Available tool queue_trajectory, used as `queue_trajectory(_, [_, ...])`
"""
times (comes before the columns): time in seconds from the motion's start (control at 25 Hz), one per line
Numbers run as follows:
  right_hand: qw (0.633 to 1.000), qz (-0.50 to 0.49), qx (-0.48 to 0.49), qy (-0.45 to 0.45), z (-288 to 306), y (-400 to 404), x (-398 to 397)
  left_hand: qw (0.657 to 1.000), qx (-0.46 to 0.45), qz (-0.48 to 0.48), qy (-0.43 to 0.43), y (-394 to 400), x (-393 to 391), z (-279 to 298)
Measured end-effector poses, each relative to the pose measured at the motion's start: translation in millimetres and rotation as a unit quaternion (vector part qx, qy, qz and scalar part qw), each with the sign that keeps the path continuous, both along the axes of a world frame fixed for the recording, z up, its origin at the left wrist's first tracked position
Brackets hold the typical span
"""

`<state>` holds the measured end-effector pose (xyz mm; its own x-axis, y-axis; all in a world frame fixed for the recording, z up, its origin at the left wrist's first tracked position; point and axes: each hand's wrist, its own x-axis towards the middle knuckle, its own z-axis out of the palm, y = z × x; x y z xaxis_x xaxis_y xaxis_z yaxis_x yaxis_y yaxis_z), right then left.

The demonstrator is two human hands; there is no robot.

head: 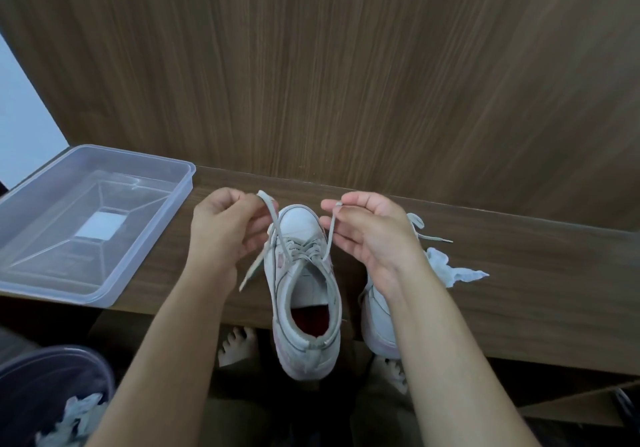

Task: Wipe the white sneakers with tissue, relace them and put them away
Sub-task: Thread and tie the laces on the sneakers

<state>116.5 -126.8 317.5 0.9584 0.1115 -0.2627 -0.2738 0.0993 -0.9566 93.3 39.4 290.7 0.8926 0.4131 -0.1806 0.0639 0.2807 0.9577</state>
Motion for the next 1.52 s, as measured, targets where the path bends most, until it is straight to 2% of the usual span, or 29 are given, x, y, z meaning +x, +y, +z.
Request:
queue_trajectory(0.12, [0.998, 0.015, -0.053, -0.027, 1, 5, -4, 0.996, -0.028, -0.034, -0.078, -7, -4, 2])
queue_trajectory(0.32, [0.977, 0.112, -0.156, -0.094, -1, 10, -10, 0.968, 0.124, -0.049, -0.213, -9, -8, 16])
queue_trajectory(0.4, [0.943, 0.160, -0.238, -0.167, -1, 15, -14, 0.942, 0.224, -0.071, -0.240, -11, -11, 32])
queue_trajectory(0.48, [0.891, 0.163, -0.336, -0.260, 0, 23, -19, 0.914, 0.297, -0.137, -0.239, -20, -12, 44])
queue_trajectory(0.56, [0.849, 0.135, -0.383, -0.337, 0, 28, -21, 0.889, 0.327, -0.217, -0.235, -32, -14, 44])
queue_trajectory(0.6, [0.842, 0.124, -0.391, -0.350, 1, 27, -22, 0.886, 0.312, -0.242, -0.243, -36, -14, 41])
queue_trajectory(0.72, [0.867, 0.135, -0.354, -0.324, 4, 17, -19, 0.904, 0.177, -0.275, -0.276, -33, -14, 33])
queue_trajectory(0.76, [0.877, 0.149, -0.336, -0.311, 5, 15, -18, 0.908, 0.161, -0.275, -0.273, -30, -13, 30])
queue_trajectory(0.88, [0.915, 0.165, -0.254, -0.267, 6, 13, -19, 0.927, 0.216, -0.220, -0.214, -19, -8, 18])
queue_trajectory(1.0, [0.933, 0.182, -0.195, -0.240, 10, 11, -17, 0.948, 0.275, -0.099, -0.128, -6, -6, -1])
queue_trajectory(1.12, [0.957, 0.174, -0.128, -0.196, 15, 6, -15, 0.964, 0.263, 0.034, -0.008, 6, -2, -6])
queue_trajectory(1.24, [0.973, 0.152, -0.089, -0.146, 13, 4, -14, 0.952, 0.261, 0.092, 0.134, 14, -4, -13])
queue_trajectory(1.32, [0.982, 0.140, -0.052, -0.117, 11, 6, -12, 0.938, 0.295, 0.100, 0.149, 21, -6, -17])
queue_trajectory(1.4, [0.987, 0.123, -0.027, -0.094, 10, 8, -9, 0.959, 0.261, 0.040, 0.102, 26, -8, -11])
queue_trajectory(1.48, [0.989, 0.112, -0.026, -0.092, 10, 9, -7, 0.974, 0.182, -0.129, 0.027, 19, -13, 0])
queue_trajectory(1.52, [0.989, 0.111, -0.030, -0.098, 10, 11, -6, 0.960, 0.182, -0.211, -0.007, 12, -16, 4])
